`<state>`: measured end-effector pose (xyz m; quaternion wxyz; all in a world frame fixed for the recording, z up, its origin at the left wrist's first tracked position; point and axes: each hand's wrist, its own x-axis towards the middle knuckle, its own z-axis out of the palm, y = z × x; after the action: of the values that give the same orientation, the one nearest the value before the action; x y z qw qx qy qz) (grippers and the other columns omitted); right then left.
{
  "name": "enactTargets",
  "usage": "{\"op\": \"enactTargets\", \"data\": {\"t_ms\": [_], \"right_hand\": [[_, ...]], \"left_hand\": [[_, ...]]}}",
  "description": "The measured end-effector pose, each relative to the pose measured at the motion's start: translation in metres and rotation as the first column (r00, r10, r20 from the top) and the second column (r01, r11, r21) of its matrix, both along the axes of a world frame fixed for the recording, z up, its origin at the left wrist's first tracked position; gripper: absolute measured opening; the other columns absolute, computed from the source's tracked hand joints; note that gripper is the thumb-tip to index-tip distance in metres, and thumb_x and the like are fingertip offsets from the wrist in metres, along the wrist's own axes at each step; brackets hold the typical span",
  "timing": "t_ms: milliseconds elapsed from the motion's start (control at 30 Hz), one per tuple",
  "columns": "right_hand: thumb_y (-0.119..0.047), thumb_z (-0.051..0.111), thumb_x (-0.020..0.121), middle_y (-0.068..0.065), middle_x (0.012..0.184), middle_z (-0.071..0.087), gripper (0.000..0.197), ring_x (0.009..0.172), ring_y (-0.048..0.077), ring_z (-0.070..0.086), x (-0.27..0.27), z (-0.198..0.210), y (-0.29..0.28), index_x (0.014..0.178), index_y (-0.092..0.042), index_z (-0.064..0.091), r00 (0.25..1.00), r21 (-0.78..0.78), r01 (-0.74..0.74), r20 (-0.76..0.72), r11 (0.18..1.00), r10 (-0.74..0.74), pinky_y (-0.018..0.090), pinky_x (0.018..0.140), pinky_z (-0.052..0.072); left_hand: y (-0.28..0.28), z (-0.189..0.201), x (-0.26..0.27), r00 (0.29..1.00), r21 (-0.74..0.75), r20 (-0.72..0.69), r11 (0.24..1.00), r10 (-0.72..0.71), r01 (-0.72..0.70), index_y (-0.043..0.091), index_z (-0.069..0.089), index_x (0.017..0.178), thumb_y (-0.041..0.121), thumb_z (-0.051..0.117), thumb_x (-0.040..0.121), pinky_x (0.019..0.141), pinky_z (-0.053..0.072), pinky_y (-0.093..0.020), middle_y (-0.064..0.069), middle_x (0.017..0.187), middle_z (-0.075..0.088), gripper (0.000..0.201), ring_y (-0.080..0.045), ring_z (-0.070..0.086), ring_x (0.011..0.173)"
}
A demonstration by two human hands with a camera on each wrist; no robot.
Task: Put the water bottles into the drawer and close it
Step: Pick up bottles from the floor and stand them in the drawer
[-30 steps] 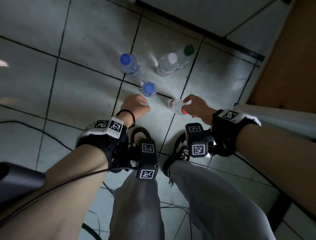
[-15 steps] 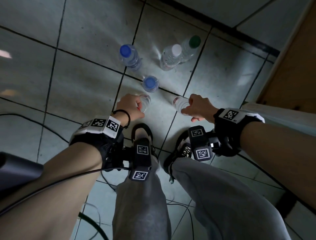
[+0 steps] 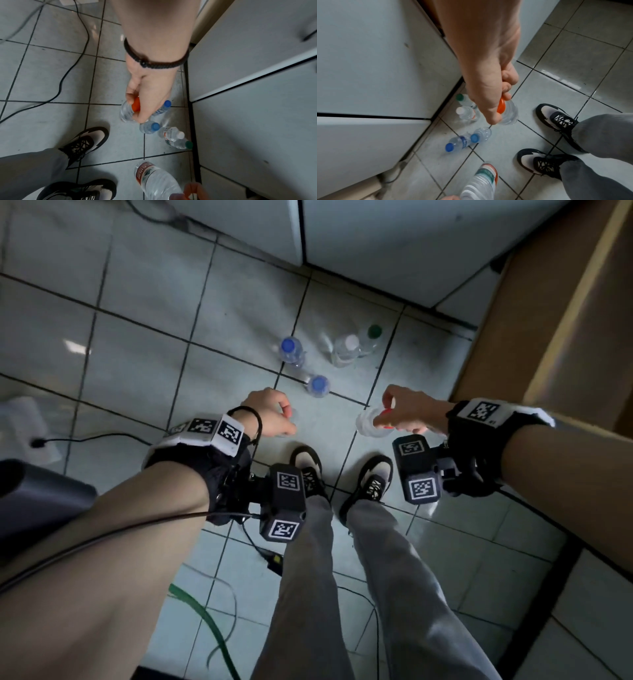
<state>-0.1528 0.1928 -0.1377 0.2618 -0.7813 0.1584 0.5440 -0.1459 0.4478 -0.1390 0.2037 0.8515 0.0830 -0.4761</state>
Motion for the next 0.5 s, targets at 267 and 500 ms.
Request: {"op": "enactTargets", "data": {"t_ms": [267,500], "right_hand": [[-0.033,0.065,0.084,0.006,0.1,0.059,0.04,0.076,0.021,0.054,0.024,0.141,0.002,0.115,-0.019,0.045,0.981,0.045,0.029,0.192,0.999,-0.037,0.022,0.05,0.038],[-0.03,0.056,0.089,0.012,0.109,0.067,0.035,0.09,0.029,0.063,0.039,0.273,-0.04,0.116,-0.008,0.064,0.904,-0.034,-0.068,0.421,0.997,0.076,0.033,0.068,0.054]], "left_hand": [[-0.031,0.158,0.046,0.978,-0.042,0.115,0.983,-0.172,0.178,0.017,0.067,0.086,0.022,0.071,0.07,0.062,0.049,-0.021,0.002,0.069,0.063,0.018,-0.016,0.06,0.059],[-0.085,0.267,0.073,0.937,-0.098,0.236,0.953,-0.258,0.287,0.019,0.069,0.1,0.024,0.071,0.069,0.057,0.047,-0.019,0.002,0.067,0.065,0.031,-0.012,0.055,0.051]]}}
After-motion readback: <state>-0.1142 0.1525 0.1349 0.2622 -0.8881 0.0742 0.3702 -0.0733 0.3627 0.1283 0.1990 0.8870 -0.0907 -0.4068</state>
